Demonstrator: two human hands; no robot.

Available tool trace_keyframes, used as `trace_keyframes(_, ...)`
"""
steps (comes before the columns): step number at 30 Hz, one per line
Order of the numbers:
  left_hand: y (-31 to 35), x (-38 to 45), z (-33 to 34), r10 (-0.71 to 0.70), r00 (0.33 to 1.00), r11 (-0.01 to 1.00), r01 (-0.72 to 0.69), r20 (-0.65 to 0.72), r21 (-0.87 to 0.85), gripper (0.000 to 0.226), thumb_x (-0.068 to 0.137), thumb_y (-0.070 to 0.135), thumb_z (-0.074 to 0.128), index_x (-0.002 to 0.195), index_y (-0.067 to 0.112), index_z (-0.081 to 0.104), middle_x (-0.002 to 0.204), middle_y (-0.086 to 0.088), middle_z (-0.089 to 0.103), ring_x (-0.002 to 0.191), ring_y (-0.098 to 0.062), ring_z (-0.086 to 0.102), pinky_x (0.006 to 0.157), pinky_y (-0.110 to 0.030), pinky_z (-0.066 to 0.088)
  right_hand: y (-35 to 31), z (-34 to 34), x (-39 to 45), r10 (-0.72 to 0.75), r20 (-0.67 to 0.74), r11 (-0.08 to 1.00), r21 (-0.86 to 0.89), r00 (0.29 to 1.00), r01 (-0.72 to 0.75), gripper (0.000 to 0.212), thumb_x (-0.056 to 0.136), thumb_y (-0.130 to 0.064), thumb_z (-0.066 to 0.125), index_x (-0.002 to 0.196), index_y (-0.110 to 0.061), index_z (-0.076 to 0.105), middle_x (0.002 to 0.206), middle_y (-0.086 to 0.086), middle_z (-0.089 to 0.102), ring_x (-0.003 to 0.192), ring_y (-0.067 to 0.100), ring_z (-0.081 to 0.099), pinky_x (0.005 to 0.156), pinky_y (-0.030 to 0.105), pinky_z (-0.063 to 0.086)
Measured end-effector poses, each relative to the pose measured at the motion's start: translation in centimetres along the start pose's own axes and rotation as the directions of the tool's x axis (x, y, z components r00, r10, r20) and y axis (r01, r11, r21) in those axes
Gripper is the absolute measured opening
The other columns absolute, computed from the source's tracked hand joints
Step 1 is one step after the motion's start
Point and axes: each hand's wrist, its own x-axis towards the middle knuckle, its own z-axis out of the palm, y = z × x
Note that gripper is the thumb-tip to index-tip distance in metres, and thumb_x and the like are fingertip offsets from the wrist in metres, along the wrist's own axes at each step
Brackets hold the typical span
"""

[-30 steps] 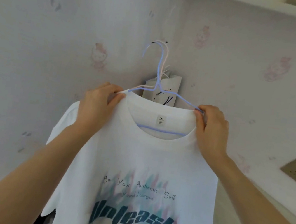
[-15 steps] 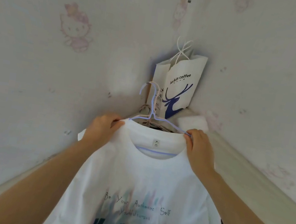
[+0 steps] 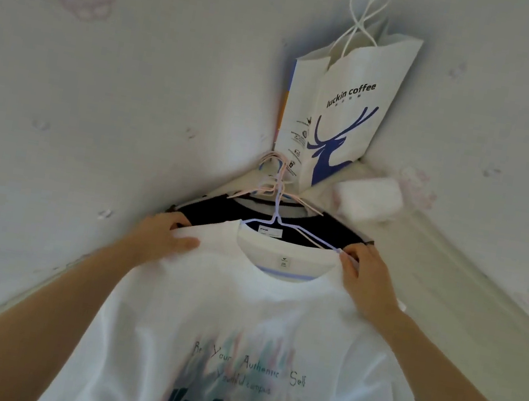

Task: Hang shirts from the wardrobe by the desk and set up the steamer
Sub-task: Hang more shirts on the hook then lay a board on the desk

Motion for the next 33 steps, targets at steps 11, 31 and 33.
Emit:
trace_keyframes(11,-0.9,-1.3,0.7,-0.078,0.988,0.997,0.078,-0.134,-0.005,0.018,0.090,0.029,0.062,0.104,0.020,0.067,0.098,-0.008,0.068,0.089,-0.027,0.061,0.074,-0.032,0.046,1.2,-0.7,-2.1,0.007,0.036,0.989,-0.147,0.999,-0.001,0.024,0.096,-0.014,0.050,0.116,-0.004,0.059,0.109,0.016,0.061,0.095,0.038,0.060,0.079,0.046,0.049)
trace_keyframes(31,3.8,0.8,-2.6,0.312,0.715,0.950,-0.224,-0.626,0.217,0.018,0.091,0.009,0.059,0.081,-0.003,0.067,0.080,-0.020,0.054,0.066,-0.035,0.053,0.062,-0.038,0.042,-0.5,-5.5,5.6,-0.312,-0.182,0.918,-0.313,0.933,0.246,0.030,0.099,-0.022,0.041,0.114,-0.004,0.061,0.091,0.016,0.063,0.075,0.039,0.062,0.067,0.042,0.044)
trace_keyframes(33,3.4,1.4,-1.8,0.304,0.742,0.948,-0.176,-0.597,0.264,0.020,0.092,0.010,0.057,0.082,-0.005,0.065,0.085,-0.023,0.056,0.072,-0.039,0.055,0.063,-0.041,0.043,0.0,-4.7,5.9,-0.325,-0.130,0.887,-0.386,0.937,0.254,0.035,0.099,-0.026,0.036,0.113,-0.006,0.061,0.091,0.013,0.063,0.075,0.036,0.062,0.065,0.039,0.042)
